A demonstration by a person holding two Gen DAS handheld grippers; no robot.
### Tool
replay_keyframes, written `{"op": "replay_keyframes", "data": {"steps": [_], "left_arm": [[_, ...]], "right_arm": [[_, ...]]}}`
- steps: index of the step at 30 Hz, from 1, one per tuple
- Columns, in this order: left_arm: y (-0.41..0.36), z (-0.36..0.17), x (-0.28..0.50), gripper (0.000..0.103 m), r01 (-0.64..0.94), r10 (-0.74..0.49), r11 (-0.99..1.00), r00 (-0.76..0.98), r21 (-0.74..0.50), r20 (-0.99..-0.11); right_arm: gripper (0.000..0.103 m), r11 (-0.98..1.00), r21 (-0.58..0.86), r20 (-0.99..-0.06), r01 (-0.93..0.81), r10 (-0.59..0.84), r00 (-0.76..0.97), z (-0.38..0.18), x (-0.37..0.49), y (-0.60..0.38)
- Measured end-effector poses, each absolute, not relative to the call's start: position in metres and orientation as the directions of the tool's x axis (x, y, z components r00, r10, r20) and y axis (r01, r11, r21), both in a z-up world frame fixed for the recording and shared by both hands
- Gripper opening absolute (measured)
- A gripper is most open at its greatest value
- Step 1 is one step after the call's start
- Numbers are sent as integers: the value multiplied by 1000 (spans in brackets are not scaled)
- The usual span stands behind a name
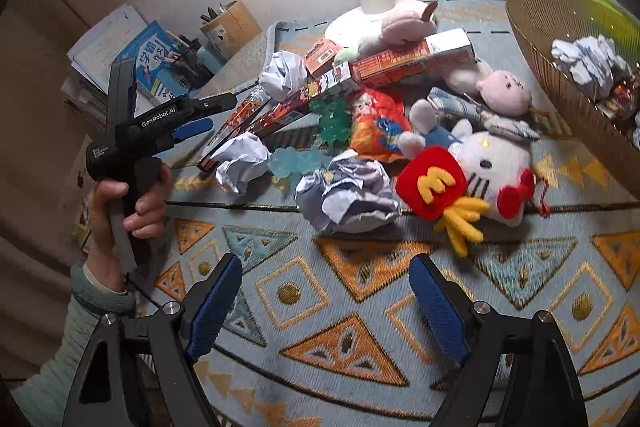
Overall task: Organize objects
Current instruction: 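Return to the table and grasp a paper ball with the right gripper, then grasp the long printed cartoon snack box with the left gripper, then carry the box and paper ball to the golden bowl and release both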
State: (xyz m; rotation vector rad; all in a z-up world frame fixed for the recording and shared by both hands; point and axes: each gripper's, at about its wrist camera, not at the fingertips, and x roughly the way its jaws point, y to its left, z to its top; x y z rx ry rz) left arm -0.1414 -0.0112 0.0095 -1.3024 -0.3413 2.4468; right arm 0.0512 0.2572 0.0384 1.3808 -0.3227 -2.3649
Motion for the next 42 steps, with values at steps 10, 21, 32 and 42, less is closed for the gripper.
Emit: {"op": "replay_keyframes", "data": {"steps": [10,21,32,42], "left_arm": [[28,8,-140,53,-275,228,-958,-562,-81,-795],[8,30,-92,14,-271,330,-940,-563,-207,-758],[21,29,30,14,-336,418,-902,-534,-269,-735],[16,6,45,34,-302,420,-905,-537,-299,-731]], "right_arm": [[69,-949,264,-804,172,-315,-505,18,18,240],[48,-946,199,-765,257,-314,-563,34,52,236],[50,-956,144,-762,257,-273,-588,29,123,247],[75,-953,176,-767,246,-289,-573,14,141,257]]}}
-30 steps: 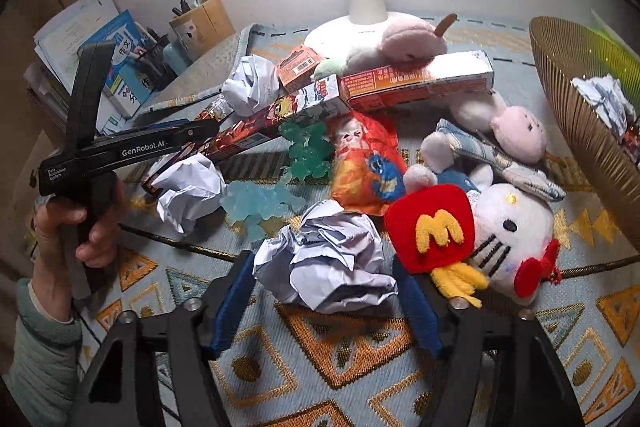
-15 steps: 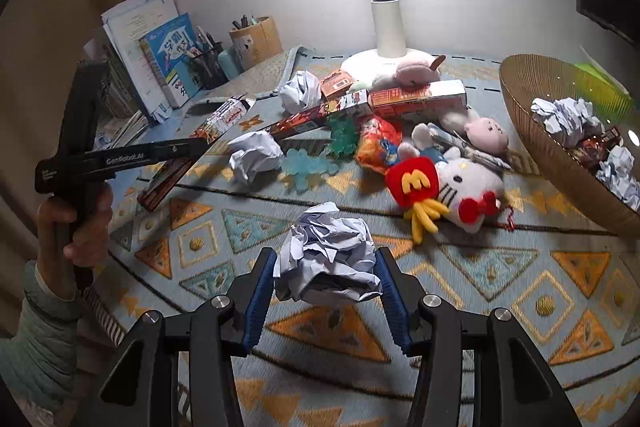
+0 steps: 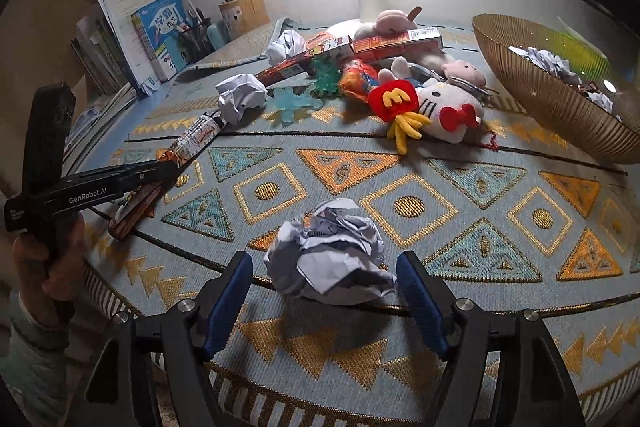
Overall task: Organize objects
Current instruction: 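Carry the box and paper ball to the golden bowl and release both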
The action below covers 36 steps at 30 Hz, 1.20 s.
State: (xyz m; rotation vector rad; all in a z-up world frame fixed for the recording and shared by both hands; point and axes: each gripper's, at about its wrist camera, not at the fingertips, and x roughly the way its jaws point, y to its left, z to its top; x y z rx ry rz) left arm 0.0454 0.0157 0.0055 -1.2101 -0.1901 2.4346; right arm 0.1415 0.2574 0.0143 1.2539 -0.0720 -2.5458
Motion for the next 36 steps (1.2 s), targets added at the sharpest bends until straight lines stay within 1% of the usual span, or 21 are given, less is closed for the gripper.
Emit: {"op": "replay_keyframes", "data": {"steps": [1,3,5,8,10,12,13,14,15,16,18,22,27,32,36], "left_arm": [[16,6,46,38,-309,435,-899,-532,-312,-727],[20,7,49,51,-324,436,-897,-532,-302,-726],[26,8,53,56,-338,420,-901,-536,-270,-732],[37,8,59,57,-338,361,-921,-560,-192,-746],[41,7,62,54,-332,327,-931,-576,-151,-750],[44,7,64,37,-333,289,-938,-592,-98,-753],[45,7,65,31,-332,273,-940,-597,-77,-754],[45,7,65,19,-330,261,-942,-600,-63,-756],[43,7,66,16,-329,262,-942,-599,-65,-757],[42,8,66,16,-327,268,-942,-595,-76,-758],[38,9,66,15,-323,285,-941,-588,-103,-757],[35,22,76,15,-335,346,-927,-586,-169,-733],[46,51,88,15,-361,368,-918,-621,-163,-692],[71,88,82,15,-434,455,-879,-637,-198,-622],[114,120,54,15,-532,552,-816,-603,-226,-576]], "right_arm": [[75,-954,183,-769,237,-290,-570,12,143,260],[75,-953,202,-756,226,-298,-582,11,149,264],[76,-950,229,-751,214,-312,-582,12,151,267],[76,-947,258,-745,189,-320,-585,13,148,267],[76,-948,264,-742,179,-318,-590,13,144,263],[76,-951,258,-743,168,-307,-595,13,140,259],[76,-956,247,-745,158,-291,-600,13,139,257],[75,-960,233,-745,153,-278,-606,13,138,254],[61,-966,209,-747,151,-257,-613,13,138,251],[54,-972,182,-749,149,-235,-620,13,138,247],[51,-973,166,-735,161,-231,-637,14,141,244],[50,-963,174,-707,206,-268,-654,22,151,244],[50,-964,168,-671,206,-265,-693,40,162,258],[50,-977,154,-629,150,-214,-747,63,167,288],[51,-991,117,-590,62,-119,-799,92,162,325]]}}
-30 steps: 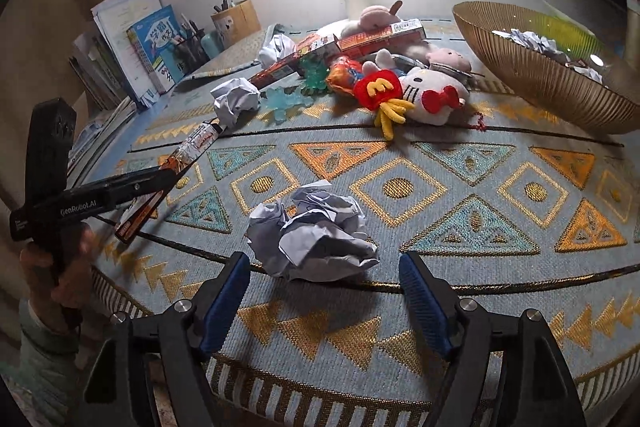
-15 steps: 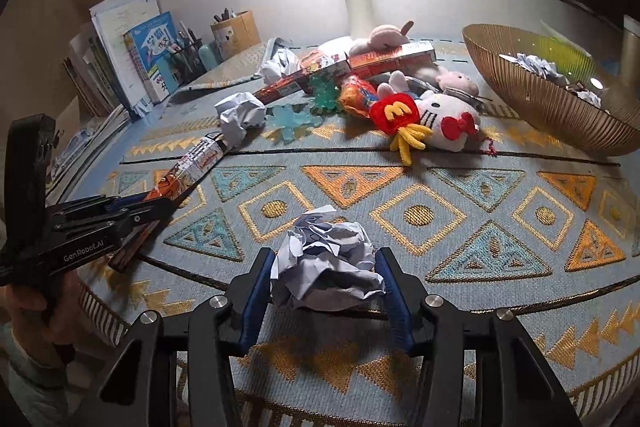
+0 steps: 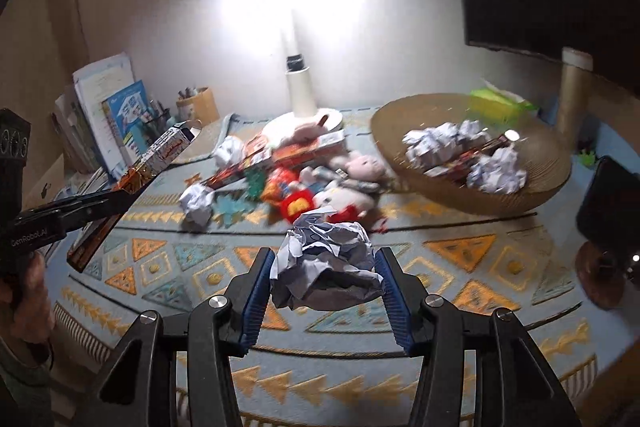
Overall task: Organize objects
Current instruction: 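Carry the box and paper ball to the golden bowl and release both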
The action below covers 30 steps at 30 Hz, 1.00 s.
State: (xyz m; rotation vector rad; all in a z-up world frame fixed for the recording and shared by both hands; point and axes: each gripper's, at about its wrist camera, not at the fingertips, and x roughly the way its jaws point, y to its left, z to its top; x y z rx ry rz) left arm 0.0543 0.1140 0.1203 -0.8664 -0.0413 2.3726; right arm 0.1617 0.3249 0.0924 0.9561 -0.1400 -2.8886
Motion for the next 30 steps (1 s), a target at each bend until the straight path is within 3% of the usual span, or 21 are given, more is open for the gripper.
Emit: {"op": "replay_keyframes", "data": {"steps": [7,14,16,17,18,19,24,30], "left_arm": [[212,149,-9,15,-638,649,-732,-543,-241,-533],[287,141,-52,16,-673,692,-692,-517,-260,-504],[301,133,-62,26,-670,689,-696,-522,-258,-502],[307,129,-70,44,-661,688,-699,-520,-272,-506],[310,123,-76,60,-652,691,-700,-516,-292,-506],[310,118,-83,63,-637,689,-707,-518,-308,-508],[284,104,-94,64,-594,691,-711,-492,-376,-529],[225,119,-73,64,-570,673,-734,-532,-370,-515]], "right_arm": [[51,-984,118,-509,-131,54,-859,142,134,401],[52,-960,163,-521,-227,112,-846,157,84,444],[55,-958,172,-529,-229,106,-842,154,70,448],[59,-958,179,-530,-225,98,-842,151,62,451],[72,-959,186,-533,-216,86,-842,148,56,453],[78,-959,190,-538,-208,75,-839,143,50,454],[78,-954,209,-560,-214,63,-826,127,53,464],[78,-954,215,-550,-211,61,-833,127,82,458]]}}
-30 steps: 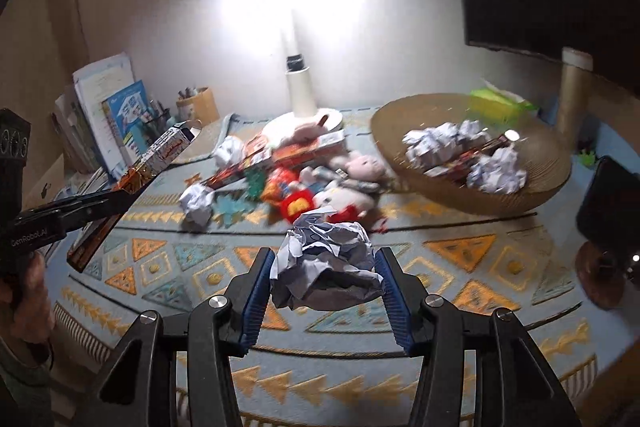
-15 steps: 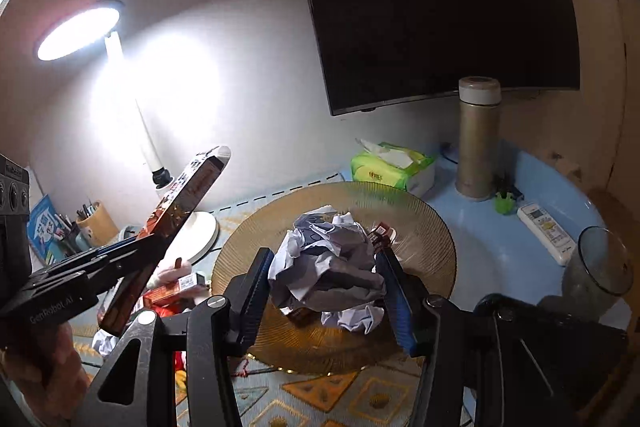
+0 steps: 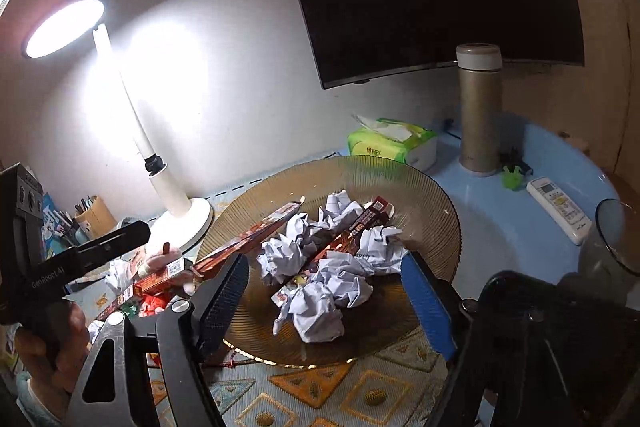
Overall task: Organize objects
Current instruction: 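Move both grippers back over the tablecloth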
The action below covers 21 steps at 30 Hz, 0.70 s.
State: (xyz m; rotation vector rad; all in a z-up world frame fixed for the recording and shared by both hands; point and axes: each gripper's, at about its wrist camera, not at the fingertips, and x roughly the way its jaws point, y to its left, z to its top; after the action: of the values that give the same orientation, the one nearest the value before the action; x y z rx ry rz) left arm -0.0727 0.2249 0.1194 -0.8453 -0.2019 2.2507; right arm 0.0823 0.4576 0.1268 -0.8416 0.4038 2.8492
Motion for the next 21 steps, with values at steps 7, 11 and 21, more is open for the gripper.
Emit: {"op": "replay_keyframes", "data": {"steps": [7,11,21], "left_arm": [[141,143,-22,64,-538,635,-771,-609,-342,-475],[86,144,12,78,-485,584,-812,-680,-325,-443],[-9,51,14,86,-209,408,-904,-685,-374,-604]], "right_arm": [[78,-982,175,-540,-77,-30,-841,141,107,402],[78,-988,152,-563,43,-122,-817,134,117,353],[78,-985,-35,-668,170,-103,-737,51,97,271]]}}
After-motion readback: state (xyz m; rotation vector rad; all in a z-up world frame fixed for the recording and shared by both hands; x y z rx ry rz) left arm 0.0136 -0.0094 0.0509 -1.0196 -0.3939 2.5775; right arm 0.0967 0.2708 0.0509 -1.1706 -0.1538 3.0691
